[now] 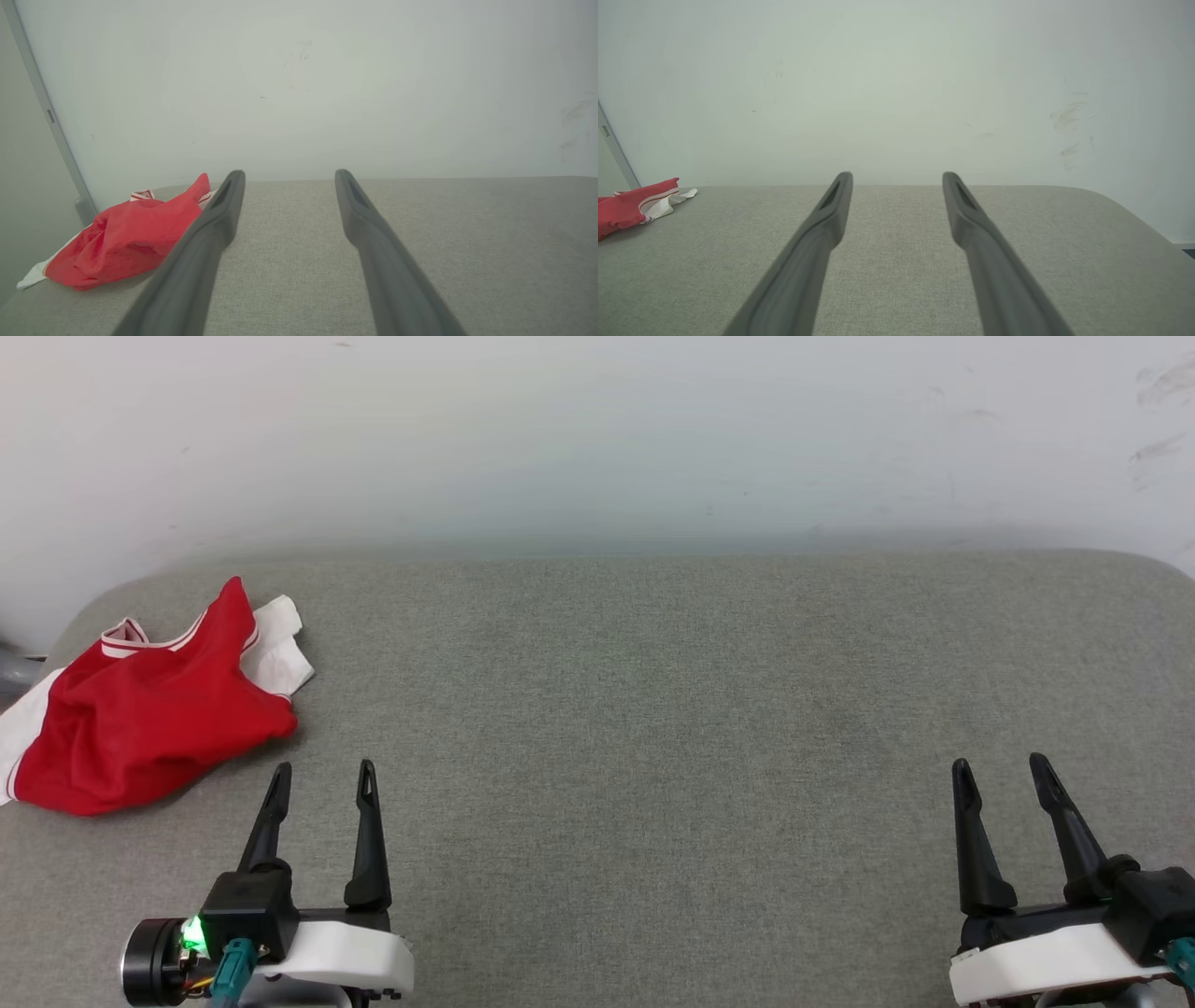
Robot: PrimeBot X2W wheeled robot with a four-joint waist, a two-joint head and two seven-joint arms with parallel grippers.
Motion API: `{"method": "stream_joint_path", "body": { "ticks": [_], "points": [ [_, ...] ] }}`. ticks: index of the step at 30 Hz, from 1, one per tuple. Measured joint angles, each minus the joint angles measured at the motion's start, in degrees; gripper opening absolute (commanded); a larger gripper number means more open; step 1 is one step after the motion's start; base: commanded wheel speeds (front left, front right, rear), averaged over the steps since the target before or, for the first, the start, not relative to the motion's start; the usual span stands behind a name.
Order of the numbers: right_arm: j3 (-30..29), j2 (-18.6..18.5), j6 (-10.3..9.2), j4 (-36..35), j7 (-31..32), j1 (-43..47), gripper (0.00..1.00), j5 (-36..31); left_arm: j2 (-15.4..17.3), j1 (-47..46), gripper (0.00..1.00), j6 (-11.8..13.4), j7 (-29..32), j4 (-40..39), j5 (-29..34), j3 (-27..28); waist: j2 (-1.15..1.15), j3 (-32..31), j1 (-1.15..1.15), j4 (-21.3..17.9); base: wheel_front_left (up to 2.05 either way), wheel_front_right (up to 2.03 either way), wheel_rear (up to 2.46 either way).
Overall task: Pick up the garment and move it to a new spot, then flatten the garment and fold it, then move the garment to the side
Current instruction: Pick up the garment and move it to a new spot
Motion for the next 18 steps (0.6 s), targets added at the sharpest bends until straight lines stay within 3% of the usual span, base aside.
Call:
{"method": "stream_joint_path", "body": {
  "ticks": [18],
  "points": [
    [0.4,0.0,0.00,0.3,0.0,0.2,1.00,0.6,-0.4,0.0,1.00,-1.0,0.0,0.5,0.5,1.1,0.00,-0.1,0.00,0.0,0.00,0.00,0.00]
  ]
}}
